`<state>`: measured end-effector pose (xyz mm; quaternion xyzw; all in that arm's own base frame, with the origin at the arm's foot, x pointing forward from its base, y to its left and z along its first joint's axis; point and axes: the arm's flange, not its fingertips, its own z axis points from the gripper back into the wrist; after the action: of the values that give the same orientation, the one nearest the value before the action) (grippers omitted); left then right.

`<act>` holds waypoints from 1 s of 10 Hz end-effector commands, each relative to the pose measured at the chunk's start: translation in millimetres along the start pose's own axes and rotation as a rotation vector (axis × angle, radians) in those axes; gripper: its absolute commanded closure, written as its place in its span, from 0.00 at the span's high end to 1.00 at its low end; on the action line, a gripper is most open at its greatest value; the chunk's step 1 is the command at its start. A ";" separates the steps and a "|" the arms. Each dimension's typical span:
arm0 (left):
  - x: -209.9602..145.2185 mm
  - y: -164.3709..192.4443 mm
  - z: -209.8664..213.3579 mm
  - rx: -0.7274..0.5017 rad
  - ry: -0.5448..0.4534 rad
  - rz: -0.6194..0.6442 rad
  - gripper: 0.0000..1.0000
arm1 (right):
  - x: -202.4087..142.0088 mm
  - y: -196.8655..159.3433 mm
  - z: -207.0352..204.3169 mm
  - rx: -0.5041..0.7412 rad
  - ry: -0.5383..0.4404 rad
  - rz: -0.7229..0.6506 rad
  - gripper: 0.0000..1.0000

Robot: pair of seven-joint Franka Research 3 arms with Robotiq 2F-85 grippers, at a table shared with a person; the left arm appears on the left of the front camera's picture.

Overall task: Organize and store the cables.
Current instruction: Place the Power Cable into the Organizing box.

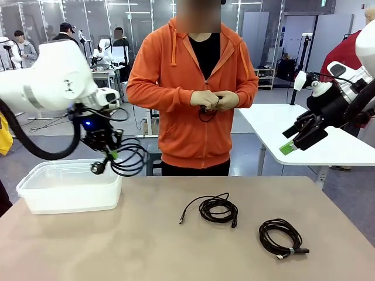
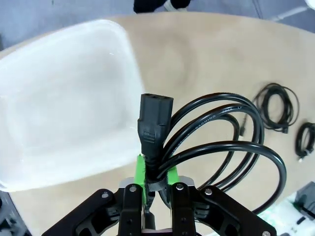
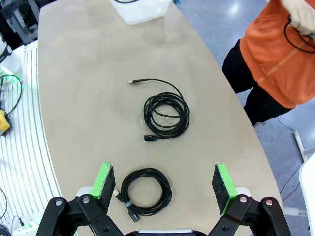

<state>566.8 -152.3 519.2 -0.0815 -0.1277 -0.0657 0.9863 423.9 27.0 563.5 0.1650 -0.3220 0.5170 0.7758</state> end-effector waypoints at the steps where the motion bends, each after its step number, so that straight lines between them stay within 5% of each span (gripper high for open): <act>1: 0.3 40.1 3.8 -0.082 0.004 -0.106 0.19 | -0.8 0.9 -0.6 0.001 0.000 0.000 1.00; 6: -5.7 145.0 -11.1 -0.021 -0.015 -0.052 0.19 | -0.8 0.9 -0.6 0.001 0.000 0.000 1.00; 10: 1.6 176.6 -46.6 0.053 -0.004 0.084 0.19 | -0.8 0.9 -0.6 0.001 0.000 0.000 1.00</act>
<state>599.7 17.0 453.5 -0.0687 -0.1254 -0.0453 0.9887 424.0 27.0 563.4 0.1650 -0.3218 0.5169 0.7759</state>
